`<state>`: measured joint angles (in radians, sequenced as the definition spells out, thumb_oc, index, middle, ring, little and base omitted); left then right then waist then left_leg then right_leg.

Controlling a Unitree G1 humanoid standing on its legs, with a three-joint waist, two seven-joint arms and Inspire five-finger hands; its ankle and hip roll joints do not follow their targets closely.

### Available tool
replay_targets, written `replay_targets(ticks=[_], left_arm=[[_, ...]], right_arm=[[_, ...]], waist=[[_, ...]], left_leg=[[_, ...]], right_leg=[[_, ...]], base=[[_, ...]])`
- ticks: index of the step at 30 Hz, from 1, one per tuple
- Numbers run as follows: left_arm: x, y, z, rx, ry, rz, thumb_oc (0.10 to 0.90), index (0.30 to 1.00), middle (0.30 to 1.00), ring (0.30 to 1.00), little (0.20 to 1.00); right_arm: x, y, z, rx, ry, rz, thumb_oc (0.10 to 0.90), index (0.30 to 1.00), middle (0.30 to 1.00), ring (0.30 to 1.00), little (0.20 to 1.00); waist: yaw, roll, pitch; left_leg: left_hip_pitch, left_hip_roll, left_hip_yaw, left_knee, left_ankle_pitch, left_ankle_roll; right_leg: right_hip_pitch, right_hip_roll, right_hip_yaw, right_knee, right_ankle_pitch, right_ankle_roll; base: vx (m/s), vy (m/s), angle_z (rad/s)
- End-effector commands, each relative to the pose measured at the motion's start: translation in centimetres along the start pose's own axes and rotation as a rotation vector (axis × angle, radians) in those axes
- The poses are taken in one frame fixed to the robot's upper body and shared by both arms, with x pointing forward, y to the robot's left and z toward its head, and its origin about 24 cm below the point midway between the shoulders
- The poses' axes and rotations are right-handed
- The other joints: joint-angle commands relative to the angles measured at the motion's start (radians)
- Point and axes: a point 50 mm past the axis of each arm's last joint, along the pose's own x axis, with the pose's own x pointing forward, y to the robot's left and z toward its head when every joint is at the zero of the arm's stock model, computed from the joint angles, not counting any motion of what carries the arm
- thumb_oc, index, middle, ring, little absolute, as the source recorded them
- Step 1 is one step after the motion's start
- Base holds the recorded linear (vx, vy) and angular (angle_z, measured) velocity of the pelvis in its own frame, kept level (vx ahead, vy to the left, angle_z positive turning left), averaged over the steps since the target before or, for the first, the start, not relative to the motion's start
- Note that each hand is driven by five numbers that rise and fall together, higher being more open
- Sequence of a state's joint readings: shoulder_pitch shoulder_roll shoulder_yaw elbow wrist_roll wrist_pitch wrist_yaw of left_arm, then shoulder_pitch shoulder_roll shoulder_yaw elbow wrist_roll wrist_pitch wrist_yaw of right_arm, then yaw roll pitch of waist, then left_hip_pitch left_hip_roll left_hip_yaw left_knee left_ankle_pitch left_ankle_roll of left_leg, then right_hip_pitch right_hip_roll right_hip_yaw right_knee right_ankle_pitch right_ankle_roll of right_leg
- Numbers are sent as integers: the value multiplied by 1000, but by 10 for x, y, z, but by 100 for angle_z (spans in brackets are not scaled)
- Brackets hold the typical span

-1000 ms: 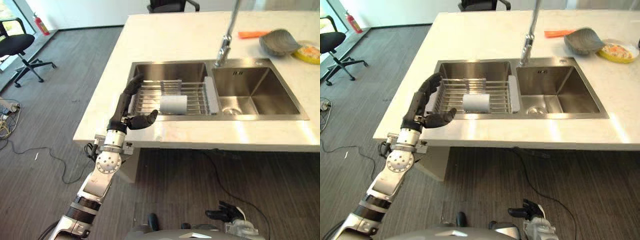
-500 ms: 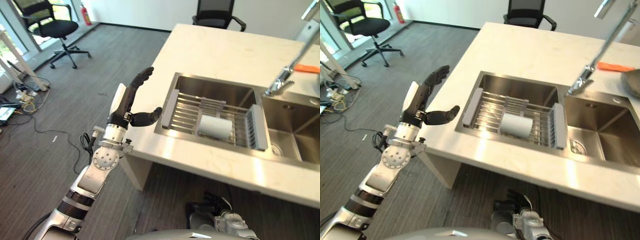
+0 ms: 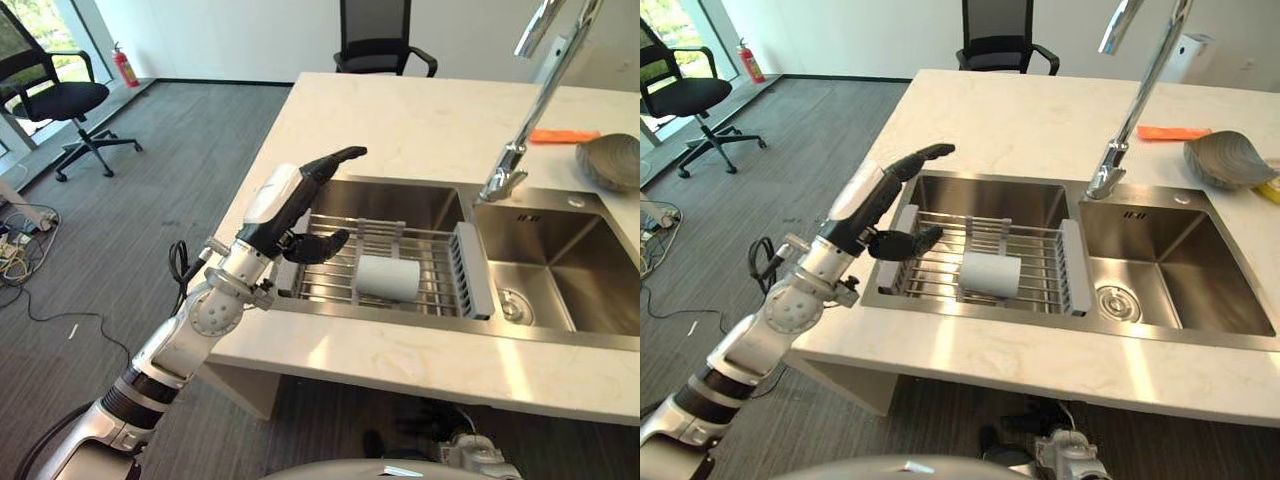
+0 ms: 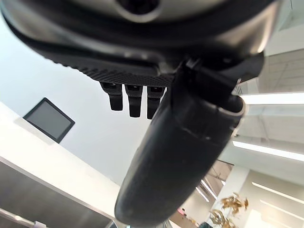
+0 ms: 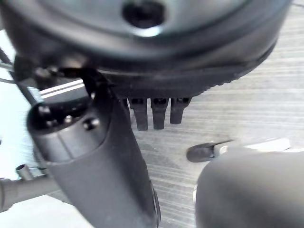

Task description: Place the dishes in the dishwasher.

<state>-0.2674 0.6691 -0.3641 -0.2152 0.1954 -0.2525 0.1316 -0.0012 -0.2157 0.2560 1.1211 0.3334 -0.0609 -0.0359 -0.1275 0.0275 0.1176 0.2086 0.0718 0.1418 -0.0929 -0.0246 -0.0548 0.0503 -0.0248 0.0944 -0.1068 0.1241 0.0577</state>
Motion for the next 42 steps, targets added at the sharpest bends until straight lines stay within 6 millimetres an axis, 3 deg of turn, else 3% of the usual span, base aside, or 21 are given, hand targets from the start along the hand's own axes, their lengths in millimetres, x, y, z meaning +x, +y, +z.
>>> replay_targets(ticks=[1,10,16,17,18,20,29,35,42], left_arm=[[27,21,40,81,-264,-12,800,900,900,900,900],[32,-5,38,47,-245,-163,800,900,900,900,900],[33,-5,38,46,-245,-163,800,900,900,900,900],[35,-32,23,12,-154,-282,800,900,900,900,900],[35,-33,23,11,-157,-282,800,900,900,900,900],[36,-44,1,-27,-40,-274,800,900,900,900,900],[47,-46,-32,66,127,-237,800,900,900,900,900],[58,-46,-41,106,173,-226,800,900,900,900,900],[56,-45,-58,138,260,-230,800,900,900,900,900]], right_arm=[[-1,17,-7,-90,15,91,800,900,900,900,900],[-1,11,-9,-79,27,73,800,900,900,900,900],[-1,11,-9,-79,27,73,800,900,900,900,900],[1,11,0,-92,-3,80,800,900,900,900,900],[1,11,1,-90,-3,78,800,900,900,900,900],[0,9,-4,-107,19,74,800,900,900,900,900],[-3,3,-19,-129,78,67,800,900,900,900,900],[-1,5,-10,-120,49,70,800,900,900,900,900],[0,7,-6,-133,40,82,800,900,900,900,900]], waist=[[-18,-10,-22],[-55,8,-9],[-54,8,-9],[-105,26,6],[-98,30,6],[-102,36,9],[-102,29,5],[-100,27,2],[-95,24,0]], left_leg=[[-17,12,11,13,-14,-29],[-12,27,49,12,-15,-32],[-12,27,50,12,-15,-32],[8,25,97,15,-31,-24],[14,24,101,12,-39,-24],[23,26,123,11,-41,-23],[22,30,117,15,-36,-26],[18,30,98,20,-31,-27],[15,27,87,24,-32,-28]], right_leg=[[63,-29,-17,20,-161,42],[46,-12,26,20,-157,40],[46,-12,27,20,-157,40],[35,-8,81,20,-147,44],[36,-7,86,20,-154,46],[34,-4,101,20,-151,48],[38,-3,85,20,-151,41],[50,-7,71,20,-157,37],[56,-9,60,20,-158,35]], base=[[2,-11,-15],[-17,-1,-20],[-1,9,-3],[26,68,2],[31,74,-4],[20,10,-71],[-2,-23,-30],[-6,-23,12],[-3,-12,7]])
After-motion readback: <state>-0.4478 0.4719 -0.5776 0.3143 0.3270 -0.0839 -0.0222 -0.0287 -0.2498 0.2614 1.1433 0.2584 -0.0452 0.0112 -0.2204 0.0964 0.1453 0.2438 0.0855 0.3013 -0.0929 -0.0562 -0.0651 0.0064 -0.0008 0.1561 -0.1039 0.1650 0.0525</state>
